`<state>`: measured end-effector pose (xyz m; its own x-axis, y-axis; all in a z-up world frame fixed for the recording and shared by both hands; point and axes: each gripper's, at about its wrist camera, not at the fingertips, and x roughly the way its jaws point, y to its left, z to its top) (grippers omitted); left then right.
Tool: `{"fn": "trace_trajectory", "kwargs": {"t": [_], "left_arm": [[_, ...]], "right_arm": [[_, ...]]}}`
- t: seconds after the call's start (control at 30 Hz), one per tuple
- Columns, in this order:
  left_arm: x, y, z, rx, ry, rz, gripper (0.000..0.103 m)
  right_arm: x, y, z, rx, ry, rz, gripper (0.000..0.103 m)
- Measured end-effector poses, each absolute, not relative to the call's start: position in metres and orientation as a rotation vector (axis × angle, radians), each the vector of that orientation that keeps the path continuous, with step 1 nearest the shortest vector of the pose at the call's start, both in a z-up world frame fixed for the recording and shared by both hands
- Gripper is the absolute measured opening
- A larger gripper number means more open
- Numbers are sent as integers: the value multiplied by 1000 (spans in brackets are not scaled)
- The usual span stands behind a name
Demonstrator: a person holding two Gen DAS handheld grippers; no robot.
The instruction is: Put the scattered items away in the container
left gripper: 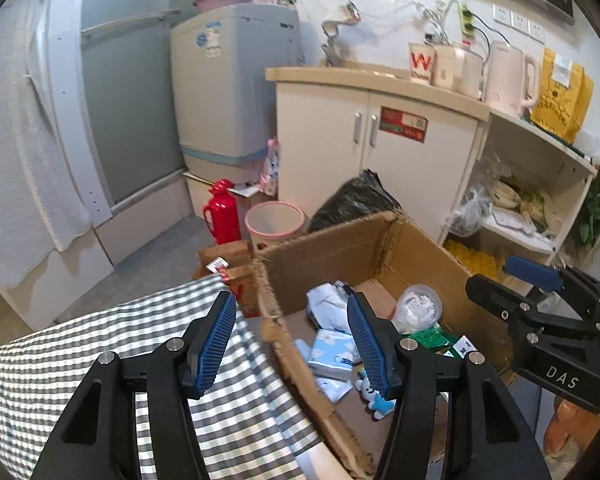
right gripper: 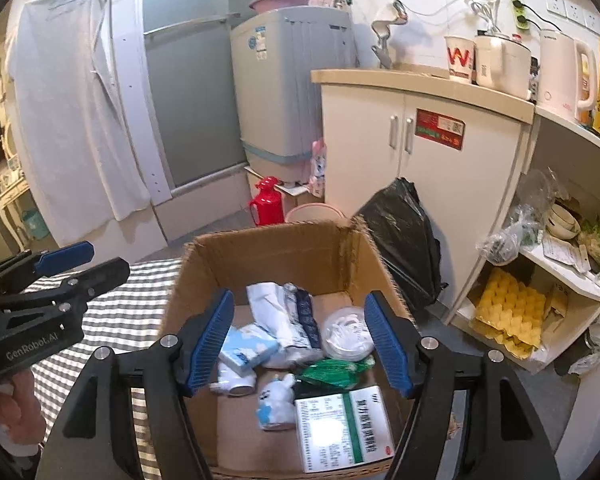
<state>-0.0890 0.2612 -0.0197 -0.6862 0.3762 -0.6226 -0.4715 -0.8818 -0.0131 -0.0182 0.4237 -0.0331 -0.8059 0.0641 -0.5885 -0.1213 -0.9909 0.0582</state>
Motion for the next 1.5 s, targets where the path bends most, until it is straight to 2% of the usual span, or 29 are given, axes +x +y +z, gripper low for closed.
{"fn": "trace_trajectory", "kwargs": {"t": [0.2,0.6,0.73,0.83,0.9,1.03,1.1,1.23,1.5], "left_arm": [[-77,230,-2,-829,167,2595,67],[-59,159,18,-793,92,2760,77],[-54,135,20,-800,69,2806,88],[-48,119,22,-790,57,2844,89],[-43,108,24,-778,55,2875,94],[-34,86,29,-749,39,2921,100],[-33,79,31,-742,29,2939,103],[-32,63,32,-745,11,2968,103],[-34,37,21,-802,12,2990,103]], "right_arm": [[-14,397,-24,-907,120,2952,68],[-14,341,-5,-846,104,3099,79],[-14,321,-1,-832,94,3145,80],[-16,304,1,-825,83,3180,83],[-17,294,2,-825,75,3198,84],[-19,274,4,-830,60,3231,94],[-20,265,5,-839,56,3240,96],[-19,254,5,-841,60,3245,103],[-22,238,3,-851,80,3235,103]]}}
